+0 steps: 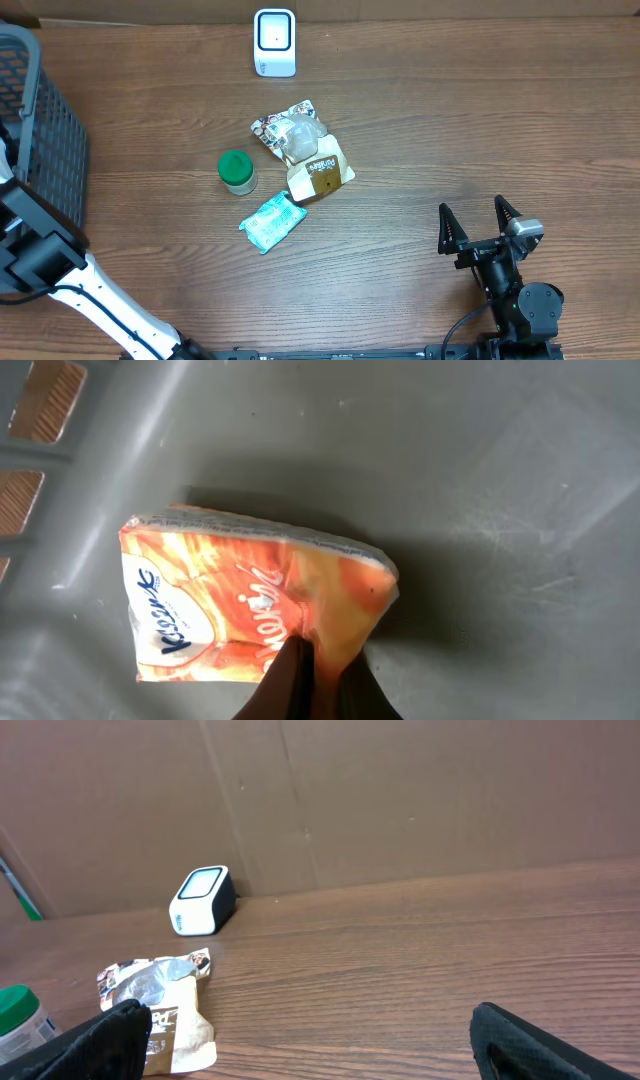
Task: Scan the item barcode
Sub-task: 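Reach the left gripper into the basket and grasp the orange Kleenex pack, then carry the orange Kleenex pack toward the scanner and drop it on the table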
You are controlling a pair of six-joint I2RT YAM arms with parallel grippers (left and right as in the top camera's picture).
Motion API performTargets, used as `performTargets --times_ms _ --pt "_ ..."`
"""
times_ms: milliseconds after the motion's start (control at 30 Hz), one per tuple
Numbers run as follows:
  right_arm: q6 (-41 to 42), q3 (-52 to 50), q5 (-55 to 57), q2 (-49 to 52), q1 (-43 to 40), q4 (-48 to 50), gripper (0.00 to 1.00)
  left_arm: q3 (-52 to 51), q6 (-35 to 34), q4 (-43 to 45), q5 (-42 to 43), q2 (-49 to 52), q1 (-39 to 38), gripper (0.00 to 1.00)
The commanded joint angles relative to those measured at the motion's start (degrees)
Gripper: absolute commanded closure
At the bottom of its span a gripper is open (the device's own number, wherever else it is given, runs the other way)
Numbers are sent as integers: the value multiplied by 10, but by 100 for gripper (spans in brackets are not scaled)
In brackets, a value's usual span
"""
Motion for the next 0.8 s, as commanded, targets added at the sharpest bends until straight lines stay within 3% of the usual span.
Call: performTargets --times_ms 0,367,767 --pt "0 -6 1 -6 -1 2 0 -8 -42 -21 25 10 0 96" --pt "0 -6 1 -6 -1 2 0 -8 -103 -32 34 -130 0 96" --pt "0 -6 1 -6 -1 2 0 -8 -144 -66 205 -356 -12 96"
